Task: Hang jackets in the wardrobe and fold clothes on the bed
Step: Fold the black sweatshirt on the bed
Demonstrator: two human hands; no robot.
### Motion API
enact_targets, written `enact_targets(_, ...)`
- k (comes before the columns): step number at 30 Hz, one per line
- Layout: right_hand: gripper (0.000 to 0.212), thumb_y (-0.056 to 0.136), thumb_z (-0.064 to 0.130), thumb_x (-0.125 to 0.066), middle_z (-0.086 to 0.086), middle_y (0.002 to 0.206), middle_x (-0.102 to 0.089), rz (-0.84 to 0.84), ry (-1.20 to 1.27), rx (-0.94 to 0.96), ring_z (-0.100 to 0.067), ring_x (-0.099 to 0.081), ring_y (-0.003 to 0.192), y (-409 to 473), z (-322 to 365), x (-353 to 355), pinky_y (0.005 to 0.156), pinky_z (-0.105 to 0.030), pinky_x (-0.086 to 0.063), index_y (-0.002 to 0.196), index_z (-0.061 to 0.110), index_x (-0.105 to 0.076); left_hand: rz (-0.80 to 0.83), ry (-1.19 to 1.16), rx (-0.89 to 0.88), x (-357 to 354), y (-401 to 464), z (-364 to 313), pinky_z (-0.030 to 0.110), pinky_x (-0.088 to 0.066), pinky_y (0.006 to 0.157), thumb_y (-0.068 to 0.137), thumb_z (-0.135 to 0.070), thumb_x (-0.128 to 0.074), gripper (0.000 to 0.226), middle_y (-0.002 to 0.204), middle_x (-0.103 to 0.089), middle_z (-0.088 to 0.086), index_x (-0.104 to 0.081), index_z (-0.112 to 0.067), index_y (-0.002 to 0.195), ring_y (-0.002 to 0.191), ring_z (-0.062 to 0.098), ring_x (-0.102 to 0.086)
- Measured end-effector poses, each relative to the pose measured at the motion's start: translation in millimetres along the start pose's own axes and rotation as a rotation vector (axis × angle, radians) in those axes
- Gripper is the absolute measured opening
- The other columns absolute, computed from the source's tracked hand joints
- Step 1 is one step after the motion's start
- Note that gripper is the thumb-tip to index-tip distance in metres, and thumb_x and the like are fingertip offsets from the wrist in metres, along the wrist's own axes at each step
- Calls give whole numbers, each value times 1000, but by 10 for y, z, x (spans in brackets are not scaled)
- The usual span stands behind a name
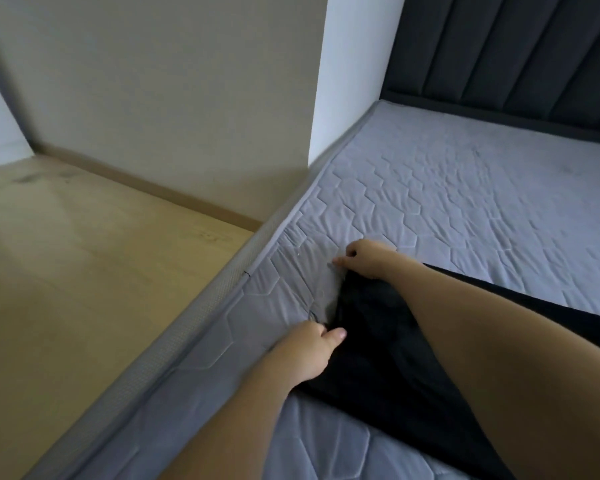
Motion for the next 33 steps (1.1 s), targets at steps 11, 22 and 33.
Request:
enact_targets(11,46,82,33,-61,6,43,-29,-537,687,-137,-17,-36,48,51,454,1765,47,-27,-27,53,18,-29,-243,64,-111,2009,-261,-895,27,-35,55,94,-41,-60,42,60,-52,0,-56,-12,64,56,16,-50)
enact_targets(22,30,79,41,-68,2,71,-52,-858,1637,47,-16,-49,64,-1505,553,4757,53,-26,-38,80,13,-57,-803,565,-457,3681,-2575,-4173,30,-44,69,97,-38,-50,27,81,-62,-1,-64,-15,88,80,21,-59)
enact_targets(33,36,78,42,-70,5,56,-53,-727,2190,156,-15,-56,53,-3361,-1501,3733,66,-29,-53,60,21,-46,-32,429,-424,870,-3246,-5047,26,-55,70,92,-34,-65,24,84,-74,1,-70,-11,95,74,16,-69)
Point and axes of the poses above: each hand's wrist, its own y-axis towards the middle knuckle, its own x-axis out of the back of the hand, z = x × y, the point moved 7 cm from there along y, towards the middle knuckle
